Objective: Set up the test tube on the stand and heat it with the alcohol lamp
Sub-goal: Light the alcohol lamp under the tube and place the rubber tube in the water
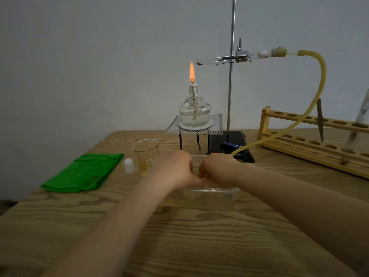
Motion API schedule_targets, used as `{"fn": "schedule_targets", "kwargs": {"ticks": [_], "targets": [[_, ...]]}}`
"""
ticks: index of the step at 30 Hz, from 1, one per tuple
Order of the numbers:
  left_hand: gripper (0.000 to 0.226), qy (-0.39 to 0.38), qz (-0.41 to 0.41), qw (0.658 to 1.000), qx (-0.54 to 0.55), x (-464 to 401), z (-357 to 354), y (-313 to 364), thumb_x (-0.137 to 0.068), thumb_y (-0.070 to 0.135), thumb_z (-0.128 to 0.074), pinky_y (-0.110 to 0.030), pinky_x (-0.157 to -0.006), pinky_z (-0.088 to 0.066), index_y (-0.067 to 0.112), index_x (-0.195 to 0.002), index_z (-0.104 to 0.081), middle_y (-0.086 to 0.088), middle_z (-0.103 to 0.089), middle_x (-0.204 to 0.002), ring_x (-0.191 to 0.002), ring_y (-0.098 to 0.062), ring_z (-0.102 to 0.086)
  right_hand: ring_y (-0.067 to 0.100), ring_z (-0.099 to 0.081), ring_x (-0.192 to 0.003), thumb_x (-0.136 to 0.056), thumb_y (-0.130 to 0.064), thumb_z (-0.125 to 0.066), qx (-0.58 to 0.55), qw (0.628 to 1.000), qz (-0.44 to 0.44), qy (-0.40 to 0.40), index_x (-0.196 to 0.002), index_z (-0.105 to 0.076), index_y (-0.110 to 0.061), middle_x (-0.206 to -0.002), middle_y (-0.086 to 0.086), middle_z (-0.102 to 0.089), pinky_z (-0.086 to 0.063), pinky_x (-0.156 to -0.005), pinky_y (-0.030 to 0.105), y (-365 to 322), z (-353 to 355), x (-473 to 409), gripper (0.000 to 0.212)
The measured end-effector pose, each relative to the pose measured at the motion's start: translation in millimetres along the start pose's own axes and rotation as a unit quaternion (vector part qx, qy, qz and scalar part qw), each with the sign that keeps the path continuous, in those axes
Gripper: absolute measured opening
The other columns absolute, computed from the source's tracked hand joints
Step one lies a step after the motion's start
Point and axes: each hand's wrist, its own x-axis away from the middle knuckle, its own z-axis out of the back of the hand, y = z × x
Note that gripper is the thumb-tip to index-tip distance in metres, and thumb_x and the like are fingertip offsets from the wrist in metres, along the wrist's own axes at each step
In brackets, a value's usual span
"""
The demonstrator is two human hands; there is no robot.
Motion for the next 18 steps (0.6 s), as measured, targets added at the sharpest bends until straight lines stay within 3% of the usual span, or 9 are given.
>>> {"fn": "schedule_targets", "kwargs": {"ticks": [8, 14, 18], "targets": [[0.047, 0.010, -0.007, 1.000, -0.001, 2.1, 1.4, 1.2, -0.065, 0.069, -0.065, -0.026, -0.060, -0.046, 0.027, -0.087, -0.061, 0.009, -0.061, -0.084, -0.075, -0.012, -0.058, 0.024, -0.062, -0.092, -0.091, -0.011, -0.050, -0.003, 1.000, 0.016, 0.002, -0.111, -0.066, -0.020, -0.103, 0.004, -0.065, -0.054, -0.078, 0.037, -0.8, -1.8, 1.9, 0.027], [0.049, 0.011, -0.012, 1.000, 0.002, 1.9, 0.6, 0.8, -0.063, 0.070, -0.066, -0.027, -0.059, -0.045, 0.027, -0.085, -0.062, 0.008, -0.063, -0.084, -0.075, -0.011, -0.058, 0.021, -0.061, -0.087, -0.091, -0.012, -0.051, -0.013, 1.000, 0.026, -0.006, -0.105, -0.067, -0.020, -0.095, 0.000, -0.064, -0.055, -0.075, 0.034, -2.3, -1.1, 1.6, 0.023], [0.051, 0.009, -0.011, 1.000, 0.003, 0.2, -0.6, -0.2, -0.060, 0.074, -0.065, -0.028, -0.065, -0.049, 0.029, -0.086, -0.061, 0.010, -0.060, -0.083, -0.076, -0.011, -0.057, 0.021, -0.061, -0.088, -0.092, -0.011, -0.050, -0.035, 0.999, 0.030, -0.025, -0.091, -0.066, -0.022, -0.087, -0.001, -0.059, -0.051, -0.077, 0.036, -3.4, 0.8, 2.1, 0.019]]}}
